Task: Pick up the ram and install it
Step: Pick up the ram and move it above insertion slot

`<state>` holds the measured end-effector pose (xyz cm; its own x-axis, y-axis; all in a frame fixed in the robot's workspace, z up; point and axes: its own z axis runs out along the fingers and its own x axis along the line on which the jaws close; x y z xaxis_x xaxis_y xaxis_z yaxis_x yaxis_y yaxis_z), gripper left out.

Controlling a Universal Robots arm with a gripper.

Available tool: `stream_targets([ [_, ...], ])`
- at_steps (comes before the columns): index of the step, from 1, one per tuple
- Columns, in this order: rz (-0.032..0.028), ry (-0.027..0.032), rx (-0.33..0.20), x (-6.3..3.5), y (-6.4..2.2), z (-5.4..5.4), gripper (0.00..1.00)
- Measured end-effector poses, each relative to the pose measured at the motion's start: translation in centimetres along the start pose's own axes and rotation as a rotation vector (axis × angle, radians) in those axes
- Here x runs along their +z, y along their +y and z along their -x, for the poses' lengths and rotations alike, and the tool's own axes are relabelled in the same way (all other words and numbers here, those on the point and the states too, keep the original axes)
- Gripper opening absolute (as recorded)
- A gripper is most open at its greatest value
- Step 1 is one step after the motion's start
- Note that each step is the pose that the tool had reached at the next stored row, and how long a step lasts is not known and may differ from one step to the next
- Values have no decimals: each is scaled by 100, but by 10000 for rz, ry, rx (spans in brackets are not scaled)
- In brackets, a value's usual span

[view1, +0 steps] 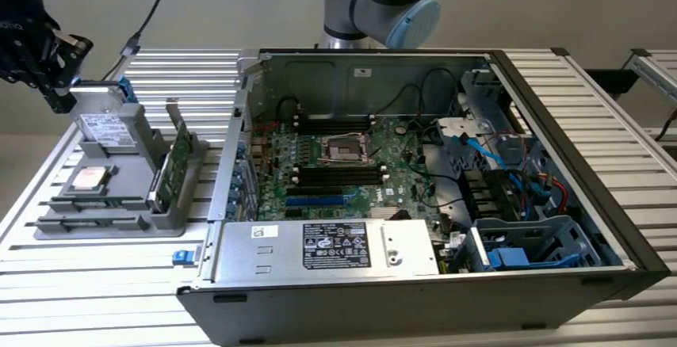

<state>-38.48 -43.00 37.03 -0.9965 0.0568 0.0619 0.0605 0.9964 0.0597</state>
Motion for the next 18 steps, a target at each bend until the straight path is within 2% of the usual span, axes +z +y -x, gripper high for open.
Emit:
stream_targets([
  [6, -4, 5, -63, 0, 0, -1, 10],
  [12, -37, 36, -606, 0, 2, -3, 10],
  [18, -56, 54, -897, 1, 2, -7, 10],
])
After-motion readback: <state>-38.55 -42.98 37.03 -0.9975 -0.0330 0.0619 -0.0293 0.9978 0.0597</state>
